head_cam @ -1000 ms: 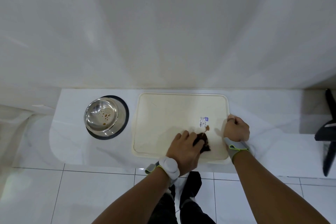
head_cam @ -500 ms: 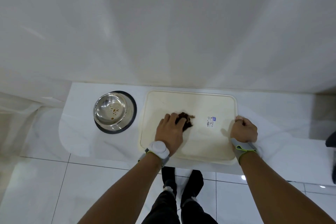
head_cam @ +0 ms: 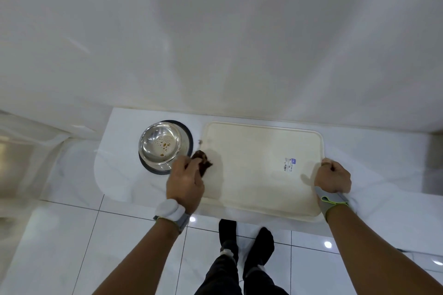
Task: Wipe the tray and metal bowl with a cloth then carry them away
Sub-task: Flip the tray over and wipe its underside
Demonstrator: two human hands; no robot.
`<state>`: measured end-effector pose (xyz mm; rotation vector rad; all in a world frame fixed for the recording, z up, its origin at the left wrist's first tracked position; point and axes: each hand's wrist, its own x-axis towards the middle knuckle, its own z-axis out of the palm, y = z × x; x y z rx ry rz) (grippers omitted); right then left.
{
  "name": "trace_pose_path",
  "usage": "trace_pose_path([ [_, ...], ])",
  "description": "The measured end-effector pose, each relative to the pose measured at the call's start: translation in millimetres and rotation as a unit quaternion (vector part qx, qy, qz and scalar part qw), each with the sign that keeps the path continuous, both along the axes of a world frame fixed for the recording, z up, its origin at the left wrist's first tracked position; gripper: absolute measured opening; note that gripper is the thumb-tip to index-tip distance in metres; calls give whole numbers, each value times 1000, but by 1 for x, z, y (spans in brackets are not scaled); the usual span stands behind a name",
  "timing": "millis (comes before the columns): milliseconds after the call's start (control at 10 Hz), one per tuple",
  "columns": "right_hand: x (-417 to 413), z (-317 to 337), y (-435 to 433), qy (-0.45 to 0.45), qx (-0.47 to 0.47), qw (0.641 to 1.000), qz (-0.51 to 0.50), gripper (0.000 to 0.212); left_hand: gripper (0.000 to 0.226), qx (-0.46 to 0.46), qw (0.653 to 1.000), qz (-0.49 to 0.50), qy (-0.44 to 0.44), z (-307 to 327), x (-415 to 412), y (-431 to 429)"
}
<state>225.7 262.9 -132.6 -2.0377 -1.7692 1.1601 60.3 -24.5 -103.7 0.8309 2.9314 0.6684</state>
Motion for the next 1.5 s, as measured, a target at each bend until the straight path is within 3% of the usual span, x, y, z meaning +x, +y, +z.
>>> trace_pose_path([
  [100,-1,2,-1,-4,5,1000,-3,32,21,-46,996,68,-18,-7,-10,-22],
  [200,-1,3,-1,5,0,1000,-6,32,21,-101,991,69,-56,-15,-11,-30],
  [300,-1,7,0,9,-17,1000,-20,32,29,-174,985,12,0,-6,-15,-13],
  [500,-3,6,8,18,-49,999,-9,27,39,-112,974,-190,59,28,-50,84],
  [600,-2,11,2,77,-38,995,-56,26,54,-200,949,-236,63,41,-74,125],
  [700,-2,21,1,118,-26,992,-46,24,43,-275,931,-241,-23,49,-87,147],
  [800,0,28,8,147,-26,988,-41,33,31,-228,935,-214,-165,60,-94,154],
  [900,-3,45,10,152,-1,987,-48,31,21,-169,935,-226,-216,83,-98,151],
  [1000,-10,74,-3,189,101,976,-30,38,19,-165,932,-234,-224,113,-95,148],
  [1100,-27,108,-9,108,329,934,84,31,21,-172,935,-226,-213,132,-84,149],
  [1200,-48,145,-14,72,421,861,277,28,17,-166,946,-216,-177,158,-71,147],
  [1300,-62,166,-16,-27,404,809,426,33,16,-150,956,-206,-144,177,-61,144],
  [1500,-57,180,-20,-41,428,771,469,15,16,-74,976,-181,-93,176,-36,124],
])
